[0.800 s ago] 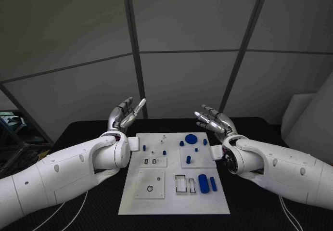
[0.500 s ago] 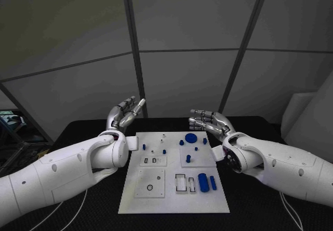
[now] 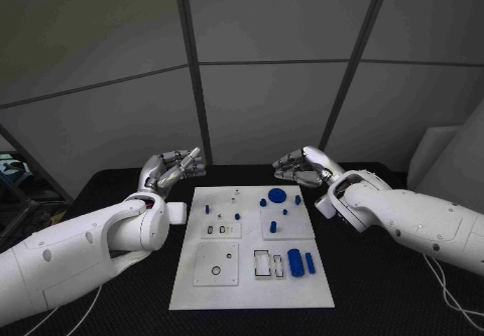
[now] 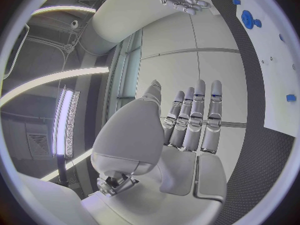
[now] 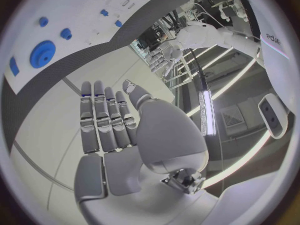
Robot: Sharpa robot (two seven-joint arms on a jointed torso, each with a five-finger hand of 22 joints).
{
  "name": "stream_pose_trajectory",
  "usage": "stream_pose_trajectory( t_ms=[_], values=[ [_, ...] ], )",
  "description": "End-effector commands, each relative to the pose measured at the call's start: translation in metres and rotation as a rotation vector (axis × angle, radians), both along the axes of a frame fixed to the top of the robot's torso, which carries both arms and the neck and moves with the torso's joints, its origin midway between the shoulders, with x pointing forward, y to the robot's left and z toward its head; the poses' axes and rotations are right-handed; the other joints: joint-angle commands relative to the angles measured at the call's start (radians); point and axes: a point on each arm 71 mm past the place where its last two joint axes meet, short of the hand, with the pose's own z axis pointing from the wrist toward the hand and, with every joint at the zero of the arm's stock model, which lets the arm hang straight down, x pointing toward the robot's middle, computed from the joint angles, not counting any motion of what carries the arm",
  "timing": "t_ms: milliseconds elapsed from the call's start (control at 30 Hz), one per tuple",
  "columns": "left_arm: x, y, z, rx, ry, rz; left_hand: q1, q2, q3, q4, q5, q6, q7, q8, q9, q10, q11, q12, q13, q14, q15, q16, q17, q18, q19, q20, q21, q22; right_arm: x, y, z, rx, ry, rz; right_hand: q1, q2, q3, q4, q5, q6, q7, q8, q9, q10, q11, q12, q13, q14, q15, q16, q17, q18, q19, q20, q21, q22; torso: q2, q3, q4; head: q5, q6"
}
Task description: Assemble the parts on the task board
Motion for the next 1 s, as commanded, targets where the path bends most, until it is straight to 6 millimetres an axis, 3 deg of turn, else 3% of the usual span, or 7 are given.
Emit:
stream_pose_trajectory(
  t_ms=[33, 233, 333, 367, 500, 600, 1000],
  values=[
    [-0.008, -0.009, 0.006, 0.017, -0.019, -0.111, 0.016, 0.006, -0.002, -0.013, -0.006, 0.03, -0.009, 0.003, -0.004, 0.046, -0.014, 0.003, 0.002, 0.054, -0.018, 0.012, 0.027, 0.053, 0.042, -0.017, 0.018, 0.006, 0.004, 0.003, 0.008, -0.223, -0.078, 0.035, -0.013, -0.045, 0.054, -0.014, -0.015, 0.087, -0.022, -0.015, 0.003, 0.116, -0.032, -0.021, 0.004, 0.157, -0.046, 0.021, 0.024, 0.013, 0.114, -0.047, 0.061, 0.017, 0.035, -0.0038, 0.0129, -0.01, 0.009],
    [-0.023, -0.016, 0.015, 0.011, -0.019, -0.182, 0.026, 0.009, -0.004, -0.028, -0.006, 0.055, -0.016, -0.008, -0.007, 0.083, -0.024, -0.015, 0.003, 0.101, -0.032, 0.02, 0.064, 0.052, 0.081, -0.034, 0.035, 0.013, 0.009, 0.009, 0.021, -0.431, -0.124, 0.056, -0.019, -0.072, 0.039, -0.012, -0.031, 0.117, -0.046, -0.018, 0.004, 0.16, -0.063, -0.022, 0.006, 0.354, -0.099, 0.129, 0.096, 0.013, 0.268, -0.114, 0.184, 0.075, 0.065, -0.0083, 0.0277, -0.023, 0.016],
    [-0.031, -0.021, 0.019, 0.004, -0.02, -0.21, 0.027, 0.008, -0.006, -0.031, -0.006, 0.057, -0.017, -0.012, -0.008, 0.086, -0.025, -0.022, 0.002, 0.104, -0.033, 0.019, 0.071, 0.052, 0.09, -0.037, 0.041, 0.016, 0.009, 0.014, 0.027, -0.518, -0.143, 0.059, -0.025, -0.08, 0.042, -0.003, -0.028, 0.125, -0.057, -0.029, 0.002, 0.163, -0.072, -0.025, 0.005, 0.373, -0.112, 0.264, 0.179, 0.011, 0.322, -0.137, 0.256, 0.114, 0.082, -0.0114, 0.0365, -0.032, 0.022],
    [-0.032, -0.023, 0.019, 0.002, -0.021, -0.215, 0.027, 0.008, -0.006, -0.032, -0.006, 0.057, -0.017, -0.014, -0.008, 0.086, -0.025, -0.024, 0.001, 0.102, -0.033, 0.017, 0.073, 0.052, 0.095, -0.038, 0.044, 0.017, 0.01, 0.015, 0.028, -0.534, -0.146, 0.058, -0.023, -0.088, 0.046, -0.002, -0.028, 0.123, -0.063, -0.036, 0.002, 0.159, -0.074, -0.021, 0.005, 0.371, -0.121, 0.358, 0.229, 0.007, 0.34, -0.139, 0.289, 0.133, 0.086, -0.0123, 0.039, -0.034, 0.025],
    [-0.039, -0.029, 0.023, -0.007, -0.02, -0.242, 0.026, 0.008, -0.009, -0.035, -0.006, 0.058, -0.016, -0.022, -0.009, 0.086, -0.024, -0.037, 0.0, 0.095, -0.033, 0.009, 0.081, 0.051, 0.112, -0.041, 0.056, 0.023, 0.01, 0.021, 0.033, -0.631, -0.17, 0.048, -0.048, -0.106, 0.056, 0.026, -0.035, 0.119, -0.06, -0.042, 0.002, 0.128, -0.074, -0.026, 0.003, 0.371, -0.109, 0.589, 0.386, 0.006, 0.356, -0.139, 0.372, 0.186, 0.102, -0.0151, 0.0483, -0.043, 0.026],
    [-0.043, -0.03, 0.025, -0.011, -0.019, -0.254, 0.025, 0.009, -0.011, -0.037, -0.007, 0.058, -0.016, -0.026, -0.009, 0.086, -0.023, -0.043, -0.001, 0.091, -0.032, 0.004, 0.086, 0.051, 0.121, -0.042, 0.063, 0.027, 0.01, 0.025, 0.035, -0.683, -0.181, 0.042, -0.051, -0.122, 0.067, 0.042, -0.035, 0.116, -0.059, -0.042, 0.002, 0.119, -0.075, -0.025, 0.004, 0.371, -0.107, 0.809, 0.603, -0.013, 0.381, -0.135, 0.532, 0.356, 0.113, -0.0169, 0.053, -0.048, 0.029],
    [-0.047, -0.029, 0.027, -0.012, -0.013, -0.266, 0.022, 0.009, -0.014, -0.04, -0.007, 0.054, -0.013, -0.036, -0.009, 0.079, -0.019, -0.058, -0.003, 0.083, -0.03, -0.005, 0.095, 0.05, 0.131, -0.043, 0.075, 0.033, 0.01, 0.032, 0.033, -0.79, -0.157, 0.03, -0.033, -0.145, 0.065, 0.08, -0.04, 0.091, -0.062, -0.043, 0.002, 0.056, -0.062, -0.024, 0.005, 0.359, -0.1, 1.044, 0.845, -0.039, 0.375, -0.116, 0.787, 0.641, 0.133, -0.0203, 0.065, -0.065, 0.026]
  ],
)
